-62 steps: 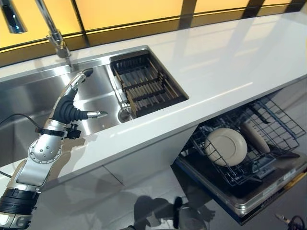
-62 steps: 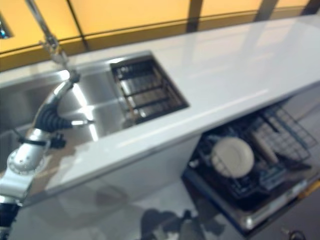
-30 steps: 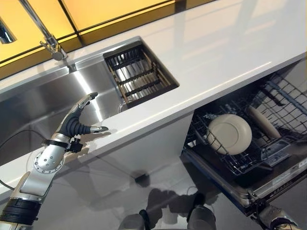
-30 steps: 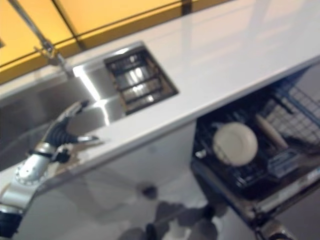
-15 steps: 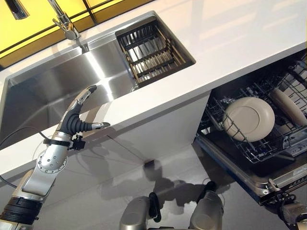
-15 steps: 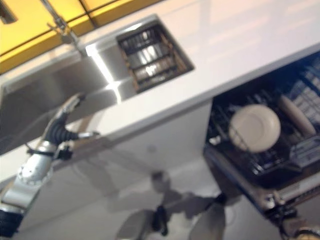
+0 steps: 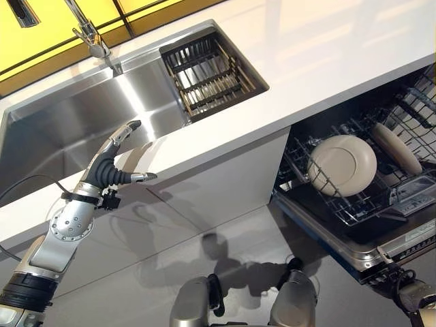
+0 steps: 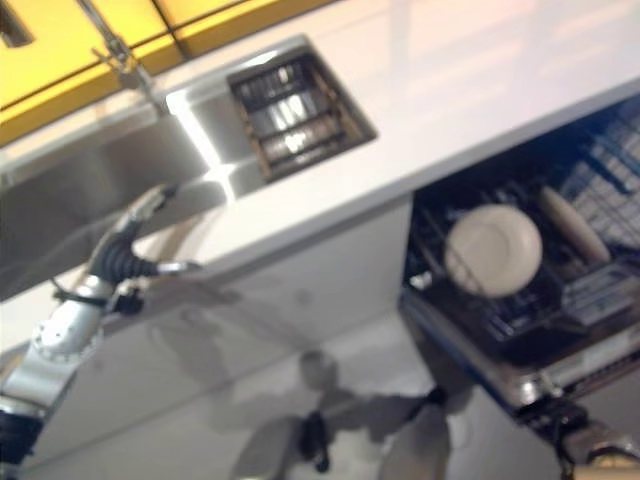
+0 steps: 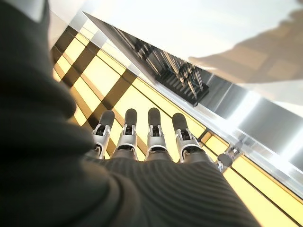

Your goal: Take plates into dishwasher

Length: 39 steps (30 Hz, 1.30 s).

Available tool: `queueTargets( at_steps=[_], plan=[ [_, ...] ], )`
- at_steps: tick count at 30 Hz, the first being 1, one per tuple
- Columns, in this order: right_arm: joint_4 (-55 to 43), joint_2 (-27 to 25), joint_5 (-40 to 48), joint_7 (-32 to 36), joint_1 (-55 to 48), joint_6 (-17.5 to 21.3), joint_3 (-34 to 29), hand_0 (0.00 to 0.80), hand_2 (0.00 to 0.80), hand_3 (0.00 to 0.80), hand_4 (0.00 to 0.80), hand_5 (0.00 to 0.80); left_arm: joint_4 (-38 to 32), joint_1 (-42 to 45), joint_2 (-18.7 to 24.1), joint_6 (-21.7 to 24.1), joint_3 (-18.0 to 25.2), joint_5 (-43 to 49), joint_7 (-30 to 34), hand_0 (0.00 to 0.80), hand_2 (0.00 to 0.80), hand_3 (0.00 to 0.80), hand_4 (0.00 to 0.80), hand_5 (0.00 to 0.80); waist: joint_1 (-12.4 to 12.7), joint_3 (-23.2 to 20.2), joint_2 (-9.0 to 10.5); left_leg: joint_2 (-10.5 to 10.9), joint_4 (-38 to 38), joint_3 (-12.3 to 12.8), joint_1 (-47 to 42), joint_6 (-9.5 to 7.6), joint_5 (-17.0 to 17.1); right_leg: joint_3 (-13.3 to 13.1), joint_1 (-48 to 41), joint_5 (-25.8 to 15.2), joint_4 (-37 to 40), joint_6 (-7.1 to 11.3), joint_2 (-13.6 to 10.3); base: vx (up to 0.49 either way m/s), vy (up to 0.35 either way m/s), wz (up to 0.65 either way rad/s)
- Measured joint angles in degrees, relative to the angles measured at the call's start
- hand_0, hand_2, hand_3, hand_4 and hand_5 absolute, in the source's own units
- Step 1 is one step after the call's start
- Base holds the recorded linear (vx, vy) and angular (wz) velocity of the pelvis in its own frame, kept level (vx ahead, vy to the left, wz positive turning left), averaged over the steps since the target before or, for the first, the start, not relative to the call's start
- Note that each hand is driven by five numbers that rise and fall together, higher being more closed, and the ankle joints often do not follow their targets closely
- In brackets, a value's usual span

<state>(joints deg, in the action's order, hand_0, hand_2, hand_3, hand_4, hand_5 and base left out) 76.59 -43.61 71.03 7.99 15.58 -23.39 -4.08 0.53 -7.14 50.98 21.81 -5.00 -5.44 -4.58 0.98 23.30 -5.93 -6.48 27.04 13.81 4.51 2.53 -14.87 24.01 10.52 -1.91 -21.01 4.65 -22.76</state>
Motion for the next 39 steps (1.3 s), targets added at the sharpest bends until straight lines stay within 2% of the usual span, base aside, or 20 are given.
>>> queueTargets(
  at_steps=[5, 12, 17, 24, 27, 33, 39],
  plan=[
    [-1.05, 0.35, -0.16, 2.17, -0.02, 0.0, -2.41, 0.0, 0.0, 0.0, 0.0, 0.0, 0.48, -0.52, 0.83, -0.02, 0.01, -0.4, 2.3, 0.0, 0.0, 0.0, 0.0, 0.0, -0.04, -0.73, 1.61, -0.54, -1.18, 0.22, -2.14, 0.24, -0.15, 0.22, -2.56, -1.07, 2.54, -0.16, 1.35, 0.092, -0.013, -0.05],
    [-6.37, 2.19, -1.25, 6.48, -0.02, 0.5, -3.05, 0.0, 0.0, 0.0, 0.0, 0.0, 0.68, -0.75, 1.37, -0.04, 0.02, -0.56, 4.27, 0.0, 0.0, 0.0, 0.0, 0.0, -0.01, -4.14, 4.59, -1.62, -3.3, 0.83, -4.48, 0.76, -0.12, 0.27, -5.46, -2.96, 6.89, 0.26, 3.76, 0.072, -0.003, -0.06],
    [-12.11, 3.3, -2.13, 9.52, -0.01, 0.5, -2.7, 0.0, 0.0, 0.0, 0.0, 0.0, 1.2, -0.74, 1.36, -0.08, 0.01, -0.54, 5.38, 0.0, 0.0, 0.0, 0.0, 0.0, 0.11, -7.29, 5.88, -2.13, -4.09, 1.06, -5.24, 1.26, -0.27, 0.25, -6.35, -3.13, 8.3, 0.43, 4.76, 0.065, 0.013, -0.02],
    [-17.33, 3.41, -2.14, 12.46, 1.81, 3.08, -2.65, 0.0, 0.0, 0.0, 0.0, 0.0, 1.23, -0.75, 1.36, -0.12, -0.01, -0.54, 6.35, 0.0, 0.0, 0.0, 0.0, 0.0, 2.85, -10.48, 6.94, -2.25, -6.26, 1.09, -6.98, 2.07, 0.35, 0.22, -7.89, -3.18, 9.96, 0.61, 5.61, 0.035, 0.008, 0.01],
    [-17.57, 3.49, -2.95, 13.19, 4.6, 4.48, -2.76, 0.0, 0.0, 0.0, 0.0, 0.0, 2.11, -0.73, 1.36, -0.07, -0.01, -0.53, 6.36, 0.0, 0.0, 0.0, 0.0, 0.0, 3.0, -11.77, 7.81, -2.07, -6.66, 0.59, -6.94, 2.11, 0.55, 0.22, -8.31, -3.21, 10.36, 0.74, 5.61, 0.021, 0.027, 0.1],
    [-16.65, 5.61, -16.17, 12.65, 4.78, 5.75, -1.73, 0.0, 0.0, 0.0, 0.0, 0.0, 3.66, -0.36, 1.45, -0.06, -0.01, -0.19, 6.16, 0.0, 0.0, 0.0, 0.0, 0.0, 3.33, -13.71, 9.87, -0.89, -9.74, -0.49, -7.04, 2.11, 2.33, 0.14, -9.01, -3.75, 12.69, 1.57, 5.52, 0.002, 0.016, 0.14],
    [-14.96, 9.69, -21.09, 13.77, -1.37, 5.96, -1.7, 0.0, 0.0, 0.0, 0.0, 0.0, 3.71, 1.55, 1.32, 1.55, 0.0, 1.64, 5.7, 0.0, 0.0, 0.0, 0.0, 0.0, 3.26, -14.63, 9.74, -0.24, -15.21, -1.13, -9.04, 2.79, 4.88, 0.16, -10.49, -4.25, 15.75, 1.99, 6.6, -0.017, 0.014, 0.07]
  ],
)
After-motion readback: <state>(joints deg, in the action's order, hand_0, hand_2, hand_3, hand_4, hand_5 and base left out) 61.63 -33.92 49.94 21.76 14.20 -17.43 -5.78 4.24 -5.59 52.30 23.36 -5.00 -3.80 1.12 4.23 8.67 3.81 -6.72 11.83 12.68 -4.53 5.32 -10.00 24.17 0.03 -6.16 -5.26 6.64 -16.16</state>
